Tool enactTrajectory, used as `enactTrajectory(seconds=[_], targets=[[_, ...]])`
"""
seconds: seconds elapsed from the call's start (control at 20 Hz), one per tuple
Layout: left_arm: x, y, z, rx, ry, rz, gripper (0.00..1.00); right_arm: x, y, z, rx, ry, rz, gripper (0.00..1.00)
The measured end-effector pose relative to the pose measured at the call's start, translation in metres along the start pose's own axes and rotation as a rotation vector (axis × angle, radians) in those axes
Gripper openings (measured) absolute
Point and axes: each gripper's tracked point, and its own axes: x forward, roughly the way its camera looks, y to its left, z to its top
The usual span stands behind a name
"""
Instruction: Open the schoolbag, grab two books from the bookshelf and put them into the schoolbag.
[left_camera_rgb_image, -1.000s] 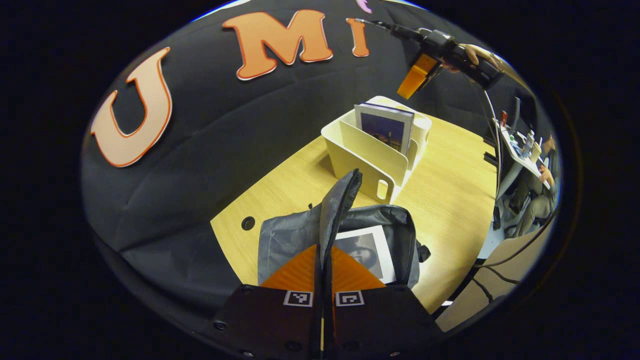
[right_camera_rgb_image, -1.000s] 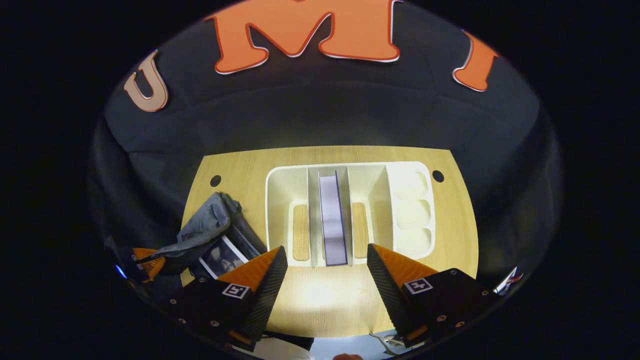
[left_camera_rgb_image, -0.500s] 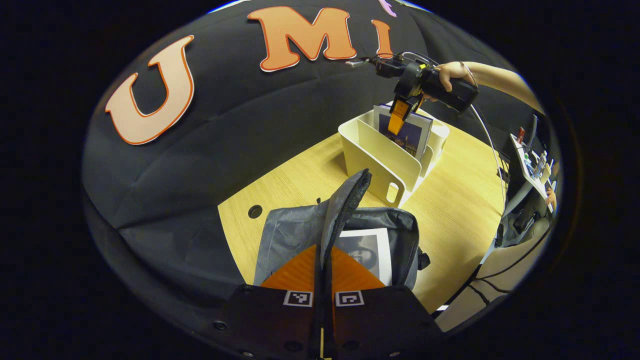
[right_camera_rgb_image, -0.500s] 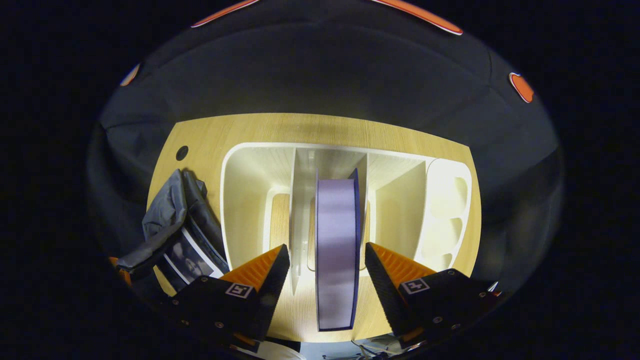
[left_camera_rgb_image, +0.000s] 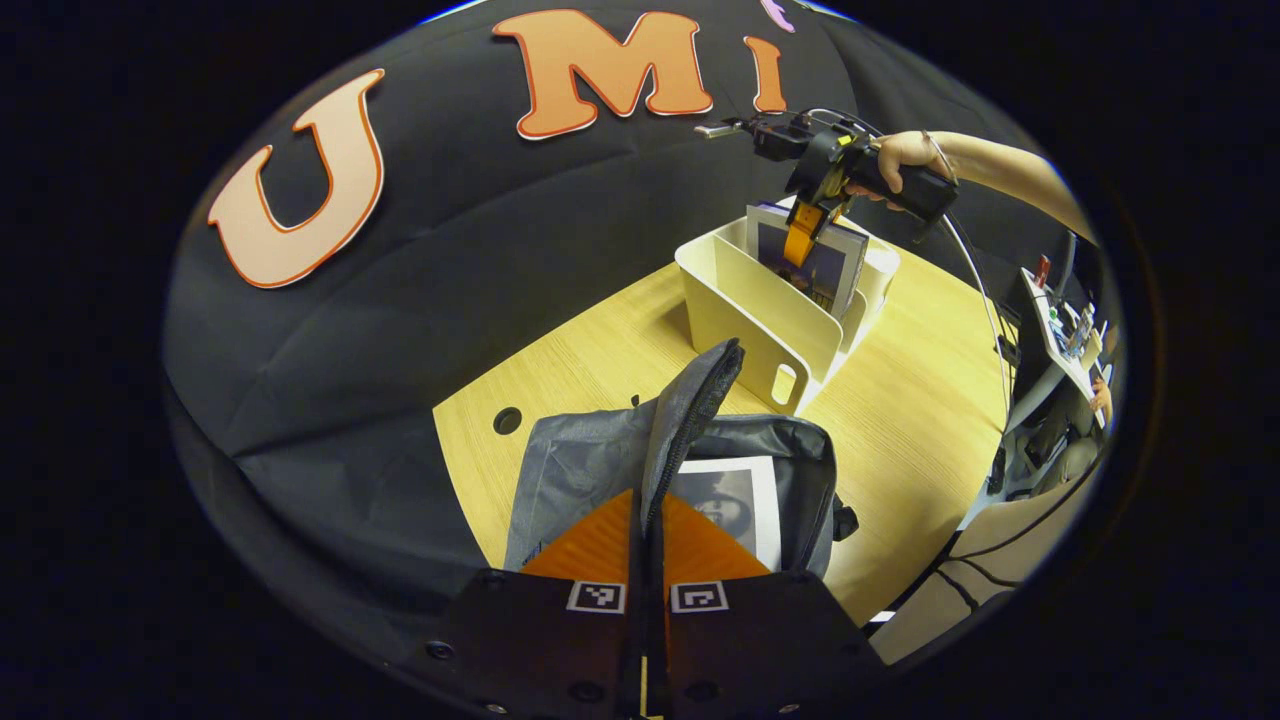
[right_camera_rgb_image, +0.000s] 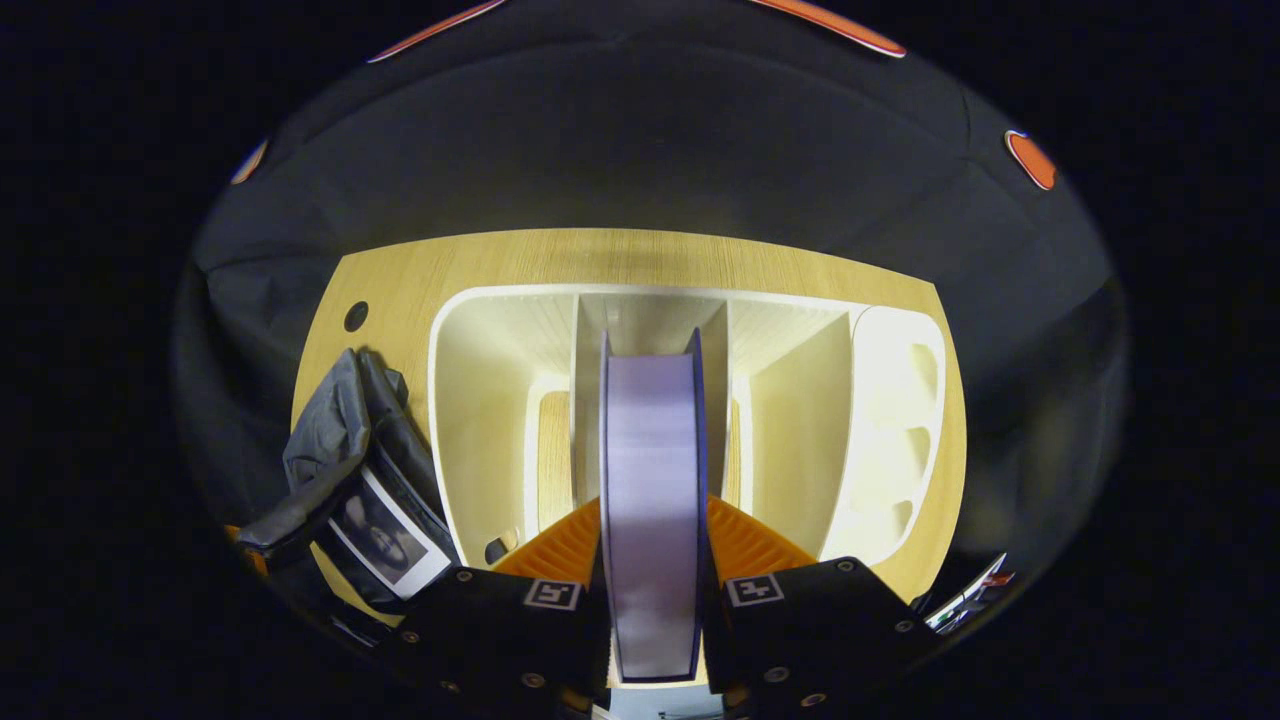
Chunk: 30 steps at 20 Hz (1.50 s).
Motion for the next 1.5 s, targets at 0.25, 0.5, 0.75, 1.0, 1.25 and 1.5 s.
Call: enactTrajectory(seconds=[0.25, 0.5, 0.75, 1.0, 1.25, 1.5], targets=[[0.003, -0.001, 0.001, 0.009, -0.007, -0.020, 0.02, -0.041, -0.003, -0.001, 0.055, -0.035, 0.019, 0.38], [0.007, 0.000, 0.000, 0.034, -0.004, -0.051, 0.02, -0.097, -0.007, -0.010, 0.072, -0.082, -0.008, 0.38], [0.008, 0.001, 0.003, 0.089, -0.003, -0.084, 0.02, -0.165, 0.004, -0.026, 0.122, -0.162, 0.026, 0.37], [0.012, 0.005, 0.006, 0.135, 0.004, -0.106, 0.02, -0.211, 0.039, -0.063, 0.192, -0.239, 0.144, 0.37], [0.016, 0.004, 0.006, 0.151, 0.020, -0.133, 0.02, -0.215, 0.088, -0.110, 0.290, -0.229, 0.311, 0.37], [0.014, 0.002, 0.010, 0.180, 0.032, -0.137, 0.02, -0.178, 0.134, -0.148, 0.375, -0.165, 0.454, 0.37]])
